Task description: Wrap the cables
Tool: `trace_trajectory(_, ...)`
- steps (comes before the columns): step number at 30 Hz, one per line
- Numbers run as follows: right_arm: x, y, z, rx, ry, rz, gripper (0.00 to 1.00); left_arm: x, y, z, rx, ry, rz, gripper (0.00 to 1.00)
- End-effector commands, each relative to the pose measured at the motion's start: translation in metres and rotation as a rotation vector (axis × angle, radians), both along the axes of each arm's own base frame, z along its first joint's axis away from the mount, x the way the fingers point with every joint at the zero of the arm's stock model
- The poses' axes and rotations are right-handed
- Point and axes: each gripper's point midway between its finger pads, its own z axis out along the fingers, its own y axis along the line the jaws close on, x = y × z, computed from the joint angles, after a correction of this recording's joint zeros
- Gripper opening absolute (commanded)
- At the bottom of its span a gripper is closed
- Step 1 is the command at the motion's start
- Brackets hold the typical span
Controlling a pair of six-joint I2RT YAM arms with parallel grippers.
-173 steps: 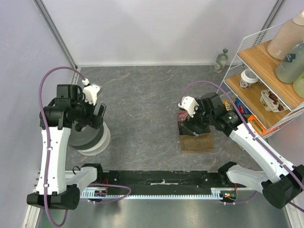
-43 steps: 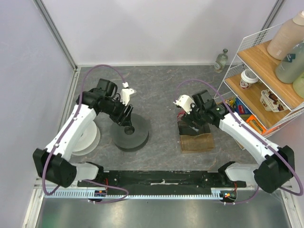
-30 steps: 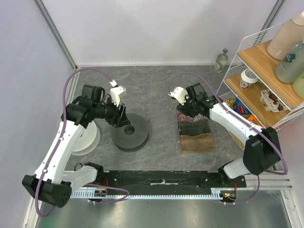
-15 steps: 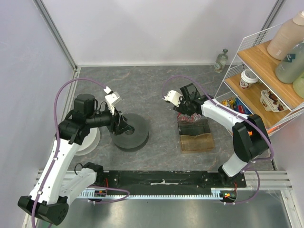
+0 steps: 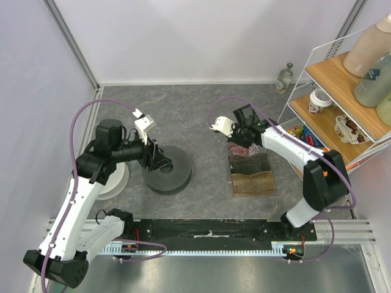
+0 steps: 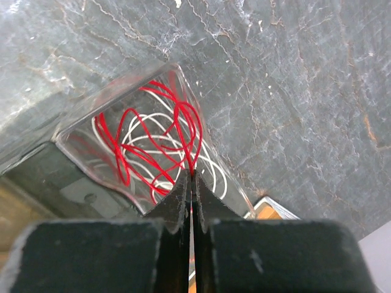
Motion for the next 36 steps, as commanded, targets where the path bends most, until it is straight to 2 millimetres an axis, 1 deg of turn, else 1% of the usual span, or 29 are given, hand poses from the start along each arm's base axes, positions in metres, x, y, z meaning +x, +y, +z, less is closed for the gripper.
trace_trajectory(1, -0.008, 0.003, 0.076, 0.101, -0.093, 0.029, 0.00, 0.006, -0.004, 0.026, -0.053, -0.052, 0.012, 0.63)
trace_trajectory(5, -0.016, -0.002, 0.130, 0.176, -0.195, -0.008, 0.00, 0.009, -0.007, 0.033, -0.063, -0.066, 0.004, 0.64)
trace_trajectory(11, -0.021, -0.012, 0.215, 0.287, -0.370, -0.082, 0.00, 0.012, -0.011, 0.042, -0.088, -0.074, -0.014, 0.69)
trace_trajectory(12, -0.022, -0.011, 0.234, 0.312, -0.401, -0.085, 0.00, 0.013, -0.012, 0.043, -0.092, -0.076, -0.012, 0.70)
trace_trajectory(13, -0.022, -0.015, 0.251, 0.321, -0.439, -0.103, 0.00, 0.013, -0.013, 0.045, -0.097, -0.080, -0.019, 0.71)
trace_trajectory(16, -0.027, -0.019, 0.290, 0.369, -0.505, -0.115, 0.00, 0.014, -0.015, 0.050, -0.107, -0.094, -0.029, 0.72)
trace_trajectory(18, -0.032, -0.020, 0.320, 0.417, -0.557, -0.122, 0.00, 0.016, -0.017, 0.053, -0.113, -0.097, -0.042, 0.72)
trace_trajectory(20, -0.037, -0.021, 0.346, 0.461, -0.598, -0.123, 0.00, 0.016, -0.019, 0.055, -0.119, -0.102, -0.061, 0.73)
trace_trajectory(24, -0.046, -0.023, 0.389, 0.533, -0.673, -0.122, 0.00, 0.020, -0.022, 0.058, -0.121, -0.124, -0.088, 0.74)
trace_trajectory(28, -0.049, -0.025, 0.409, 0.548, -0.703, -0.121, 0.00, 0.024, -0.025, 0.059, -0.125, -0.117, -0.108, 0.74)
trace_trajectory(31, -0.051, -0.029, 0.408, 0.531, -0.710, -0.122, 0.00, 0.026, -0.029, 0.060, -0.136, -0.122, -0.131, 0.74)
trace_trajectory(34, -0.051, -0.032, 0.406, 0.517, -0.714, -0.136, 0.00, 0.028, -0.036, 0.062, -0.171, -0.118, -0.168, 0.74)
trace_trajectory(36, -0.052, -0.033, 0.408, 0.521, -0.721, -0.138, 0.00, 0.030, -0.042, 0.065, -0.196, -0.113, -0.192, 0.72)
